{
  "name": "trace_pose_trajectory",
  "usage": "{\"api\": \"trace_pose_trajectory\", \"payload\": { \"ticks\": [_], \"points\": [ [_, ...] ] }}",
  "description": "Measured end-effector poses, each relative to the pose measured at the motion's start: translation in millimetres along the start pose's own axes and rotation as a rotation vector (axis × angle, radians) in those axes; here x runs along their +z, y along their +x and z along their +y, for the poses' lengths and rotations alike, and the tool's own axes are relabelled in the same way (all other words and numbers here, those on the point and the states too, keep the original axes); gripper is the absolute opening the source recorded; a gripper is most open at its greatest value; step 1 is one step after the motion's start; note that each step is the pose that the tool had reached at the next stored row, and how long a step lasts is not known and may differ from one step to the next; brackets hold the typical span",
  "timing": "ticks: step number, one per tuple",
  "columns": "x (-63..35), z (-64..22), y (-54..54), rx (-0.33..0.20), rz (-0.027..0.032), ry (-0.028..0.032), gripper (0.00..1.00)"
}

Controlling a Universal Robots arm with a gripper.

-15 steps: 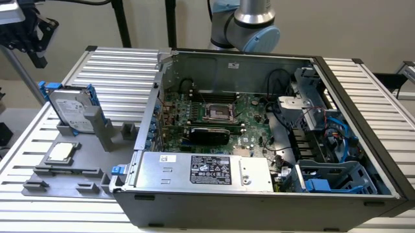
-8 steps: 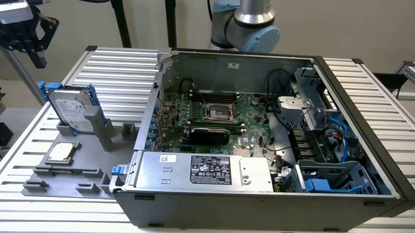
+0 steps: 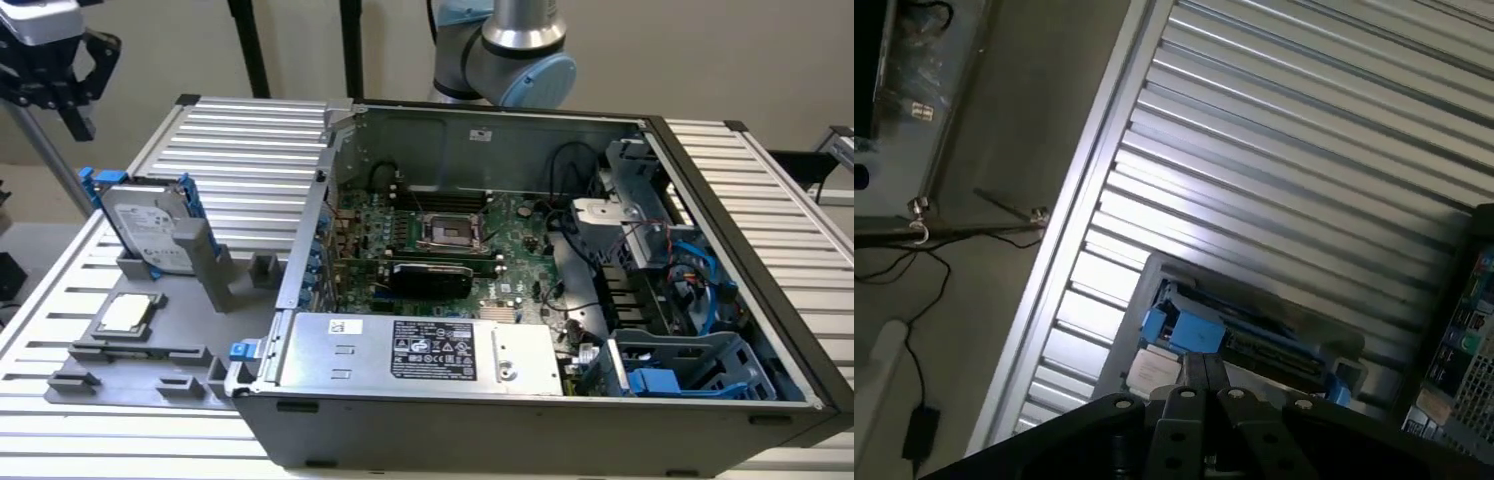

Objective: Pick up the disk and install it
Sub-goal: 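Pick up the disk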

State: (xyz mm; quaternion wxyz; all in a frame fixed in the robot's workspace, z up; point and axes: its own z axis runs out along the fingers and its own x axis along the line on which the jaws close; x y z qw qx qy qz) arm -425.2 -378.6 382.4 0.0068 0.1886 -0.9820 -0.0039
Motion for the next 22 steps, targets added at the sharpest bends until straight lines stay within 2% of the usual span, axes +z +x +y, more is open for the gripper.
{"api": "trace_pose_trajectory", "payload": {
  "ticks": [22],
  "points": [
    [1.2,0.0,0.0,-0.4,0.003,0.005,0.11]
  ]
}}
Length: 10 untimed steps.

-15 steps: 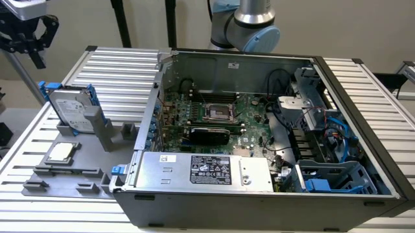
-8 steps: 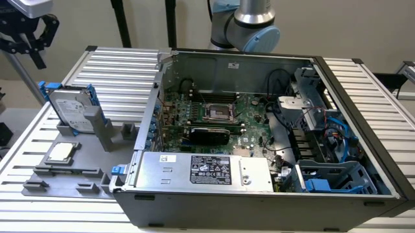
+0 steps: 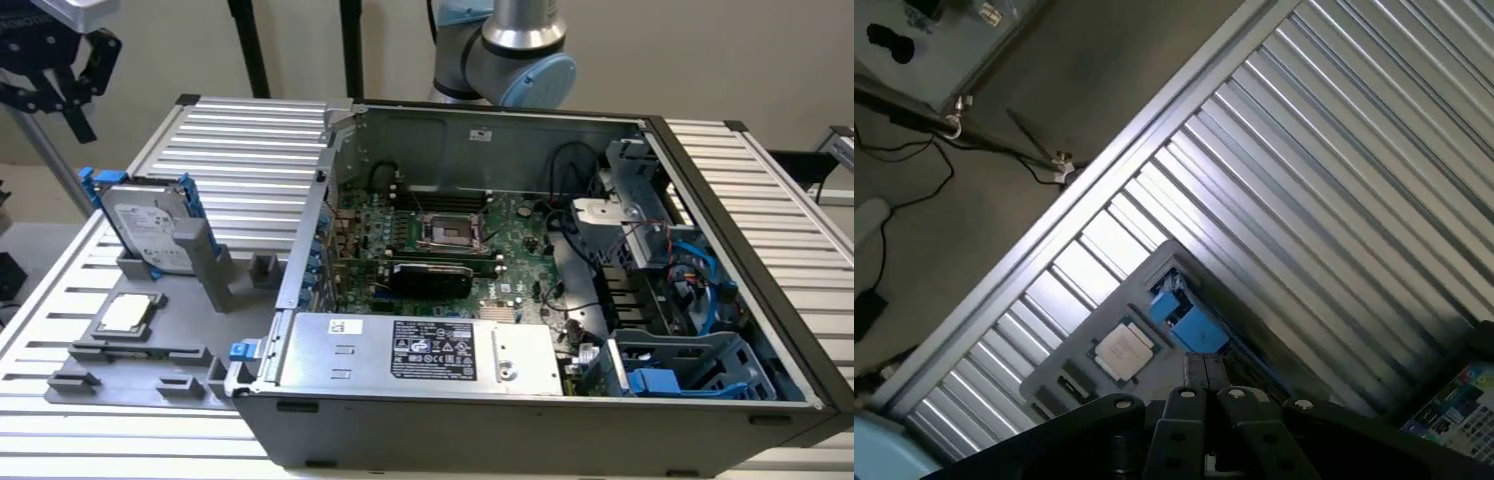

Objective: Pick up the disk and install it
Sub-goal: 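Pick up the disk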

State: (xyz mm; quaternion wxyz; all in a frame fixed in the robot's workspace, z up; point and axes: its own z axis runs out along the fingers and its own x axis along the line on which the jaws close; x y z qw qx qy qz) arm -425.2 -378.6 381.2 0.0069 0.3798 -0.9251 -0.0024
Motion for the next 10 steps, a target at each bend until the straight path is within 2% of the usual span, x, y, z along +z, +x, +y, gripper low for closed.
{"api": "trace_pose_trajectory", "payload": {
  "ticks": [10],
  "points": [
    [1.7,0.0,-0.1,-0.182,0.002,0.0019,0.11]
  ]
}}
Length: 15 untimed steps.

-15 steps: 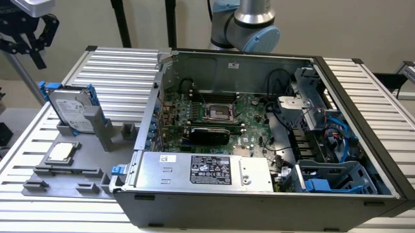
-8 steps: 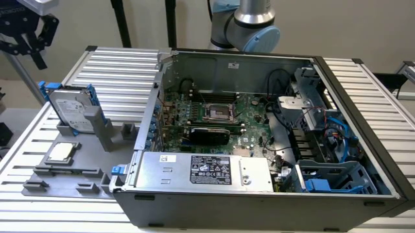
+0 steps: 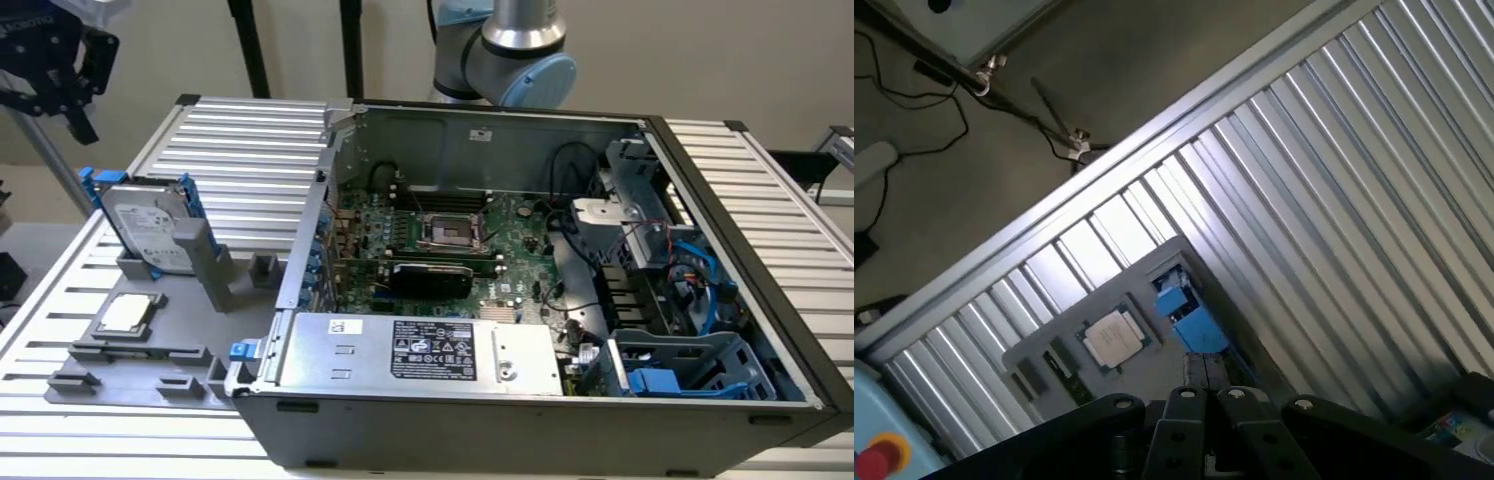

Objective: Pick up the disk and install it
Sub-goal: 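Pick up the disk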

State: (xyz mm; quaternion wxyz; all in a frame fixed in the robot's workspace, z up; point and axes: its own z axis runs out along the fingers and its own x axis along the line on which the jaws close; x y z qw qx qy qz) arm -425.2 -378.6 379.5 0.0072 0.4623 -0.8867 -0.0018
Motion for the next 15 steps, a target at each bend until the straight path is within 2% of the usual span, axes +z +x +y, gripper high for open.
{"api": "trace_pose_trajectory", "payload": {
  "ticks": [15],
  "points": [
    [2.8,0.0,0.0,-0.273,0.0026,0.0031,0.11]
  ]
}}
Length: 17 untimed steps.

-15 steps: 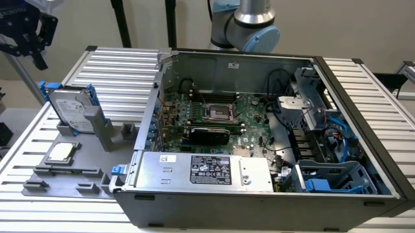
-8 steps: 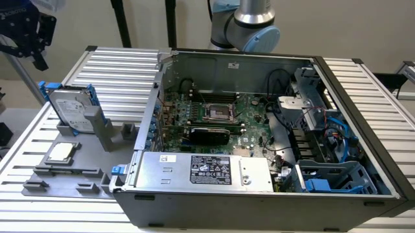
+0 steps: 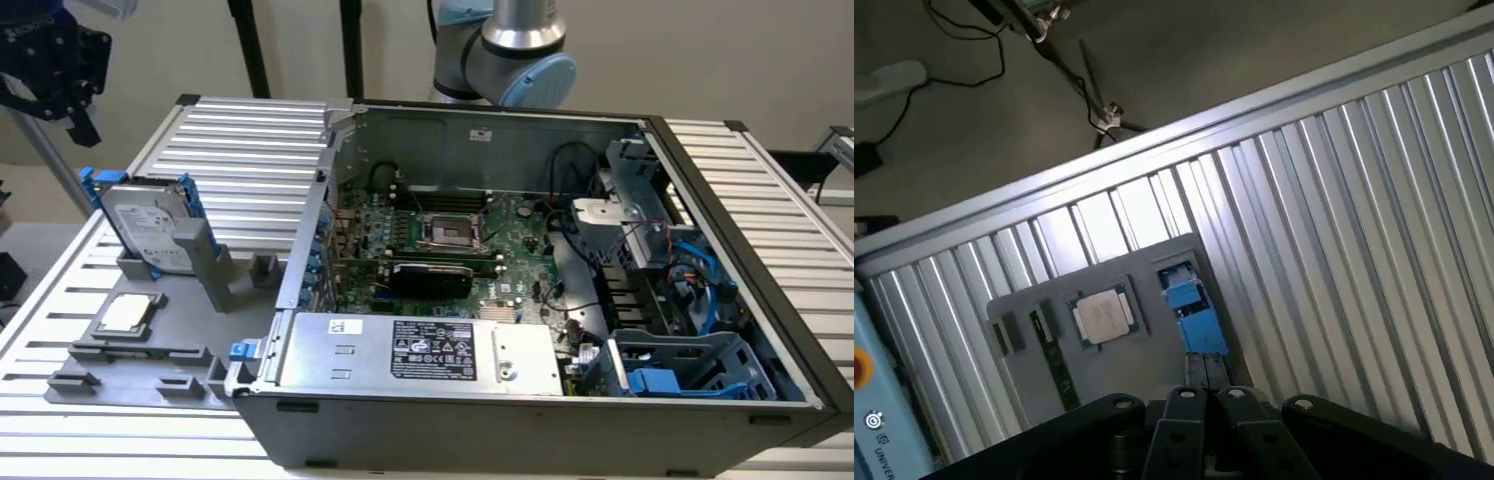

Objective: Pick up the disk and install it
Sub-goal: 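Pick up the disk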

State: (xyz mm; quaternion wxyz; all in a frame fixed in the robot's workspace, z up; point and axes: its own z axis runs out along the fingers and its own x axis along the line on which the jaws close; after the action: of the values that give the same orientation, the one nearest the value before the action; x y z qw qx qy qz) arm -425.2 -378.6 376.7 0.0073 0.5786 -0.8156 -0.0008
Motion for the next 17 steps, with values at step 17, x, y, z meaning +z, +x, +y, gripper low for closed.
{"api": "trace_pose_trajectory", "payload": {
  "ticks": [17],
  "points": [
    [4.9,0.0,-0.2,-0.307,0.0017,0.0074,0.11]
  ]
}}
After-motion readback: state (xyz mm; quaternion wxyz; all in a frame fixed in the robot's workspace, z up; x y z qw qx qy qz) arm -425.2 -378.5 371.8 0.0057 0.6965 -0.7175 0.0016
